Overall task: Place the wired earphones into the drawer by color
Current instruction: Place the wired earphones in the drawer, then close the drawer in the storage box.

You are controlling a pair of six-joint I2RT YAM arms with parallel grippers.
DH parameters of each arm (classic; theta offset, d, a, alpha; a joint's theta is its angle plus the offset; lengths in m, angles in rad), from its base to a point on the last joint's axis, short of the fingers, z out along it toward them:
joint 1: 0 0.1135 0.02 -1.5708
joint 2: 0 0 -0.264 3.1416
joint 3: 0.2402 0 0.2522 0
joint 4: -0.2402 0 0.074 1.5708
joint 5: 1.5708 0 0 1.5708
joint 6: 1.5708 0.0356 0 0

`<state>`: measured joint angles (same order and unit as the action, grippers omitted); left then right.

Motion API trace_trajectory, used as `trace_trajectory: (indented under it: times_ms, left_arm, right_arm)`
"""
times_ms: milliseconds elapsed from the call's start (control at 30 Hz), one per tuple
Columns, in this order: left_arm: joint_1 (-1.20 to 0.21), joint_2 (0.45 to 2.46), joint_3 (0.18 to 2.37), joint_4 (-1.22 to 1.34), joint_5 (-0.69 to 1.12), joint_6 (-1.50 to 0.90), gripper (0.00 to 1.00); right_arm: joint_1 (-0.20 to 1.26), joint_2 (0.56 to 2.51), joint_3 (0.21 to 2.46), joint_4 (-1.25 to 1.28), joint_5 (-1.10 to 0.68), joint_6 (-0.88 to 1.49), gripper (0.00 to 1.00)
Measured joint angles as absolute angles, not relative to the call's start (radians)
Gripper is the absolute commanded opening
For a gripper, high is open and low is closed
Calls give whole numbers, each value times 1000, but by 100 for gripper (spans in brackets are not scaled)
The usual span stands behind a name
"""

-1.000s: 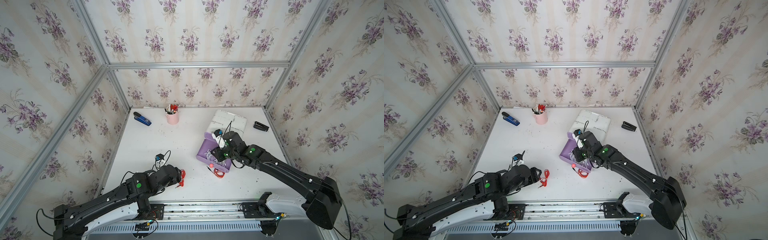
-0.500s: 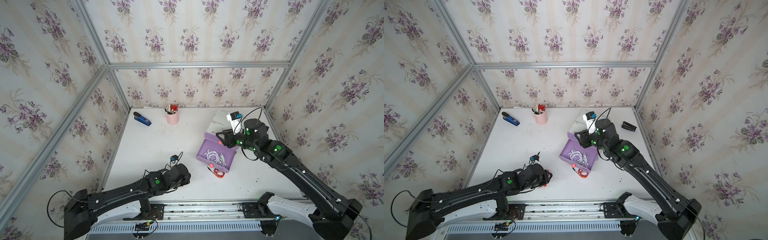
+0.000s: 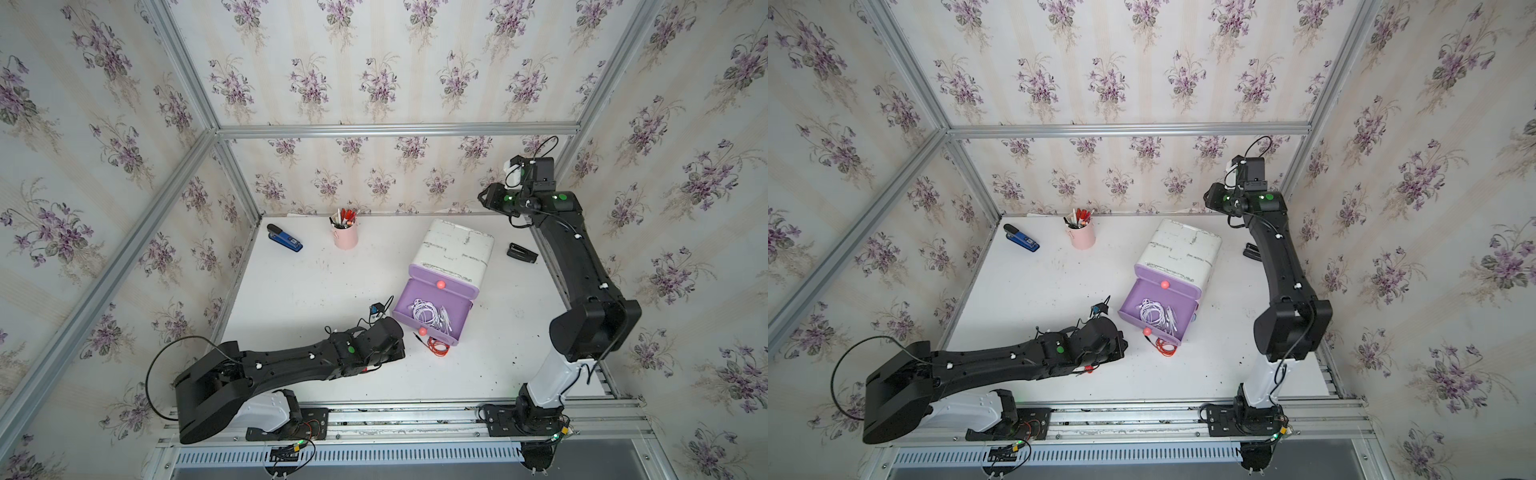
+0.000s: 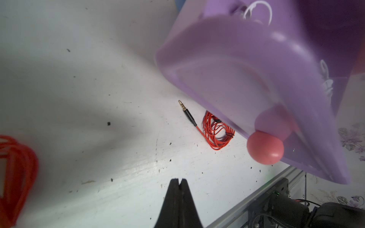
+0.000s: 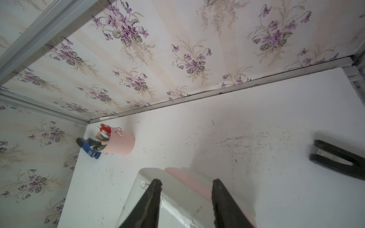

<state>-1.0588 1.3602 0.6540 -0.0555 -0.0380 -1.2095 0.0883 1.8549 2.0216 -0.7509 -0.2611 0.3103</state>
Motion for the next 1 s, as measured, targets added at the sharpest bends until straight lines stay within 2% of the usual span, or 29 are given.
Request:
trace_trajectory:
  times_ms: [200,567,1000]
  left_arm:
    - [-1055,1469,720,11,-20,-1213,0]
    - [-1053,1567,810,33,-22,-1212,0]
    - [-1020,1570,898,19,-22,-1188,0]
  right_arm:
    - [48,2037,2201,-849,-327,288,31]
    - [39,2106,2109,-915,-428,247,1]
    - [43,2078,2013,-853,-482,210,0]
